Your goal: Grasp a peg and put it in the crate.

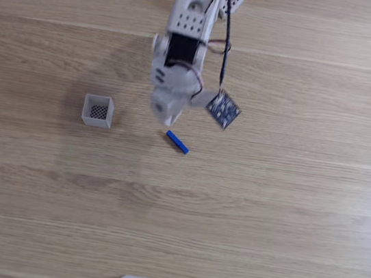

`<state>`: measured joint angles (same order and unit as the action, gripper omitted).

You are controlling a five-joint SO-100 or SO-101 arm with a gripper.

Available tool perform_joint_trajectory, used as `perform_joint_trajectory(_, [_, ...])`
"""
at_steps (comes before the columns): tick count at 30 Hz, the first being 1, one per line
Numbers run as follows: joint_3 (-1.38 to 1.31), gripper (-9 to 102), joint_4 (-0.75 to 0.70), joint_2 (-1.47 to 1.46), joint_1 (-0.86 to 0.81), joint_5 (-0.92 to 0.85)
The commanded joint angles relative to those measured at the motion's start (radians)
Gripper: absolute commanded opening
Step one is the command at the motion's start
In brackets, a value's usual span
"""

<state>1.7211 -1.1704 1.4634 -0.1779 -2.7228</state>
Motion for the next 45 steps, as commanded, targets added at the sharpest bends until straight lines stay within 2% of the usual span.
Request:
perform_joint_trajectory(1, [-0.175,3,0.014,-0.043,-0.026,-0.017])
perform_joint_trajectory(8, [-0.187,22,0.014,-0.091,-0.018,-0.015])
perform_joint_trajectory(11, [-0.189,25,0.015,-0.097,-0.012,-0.015])
perform_joint_trajectory(22, [-0.193,22,0.034,-0.150,0.061,-0.002])
perform_joint_trajectory(40, [-0.241,21,0.103,-0.252,0.052,-0.003])
perform_joint_trajectory(43, [-0.213,15,0.101,-0.247,0.048,-0.002])
perform_joint_trajectory(45, [-0.195,7,0.101,-0.239,0.048,0.000])
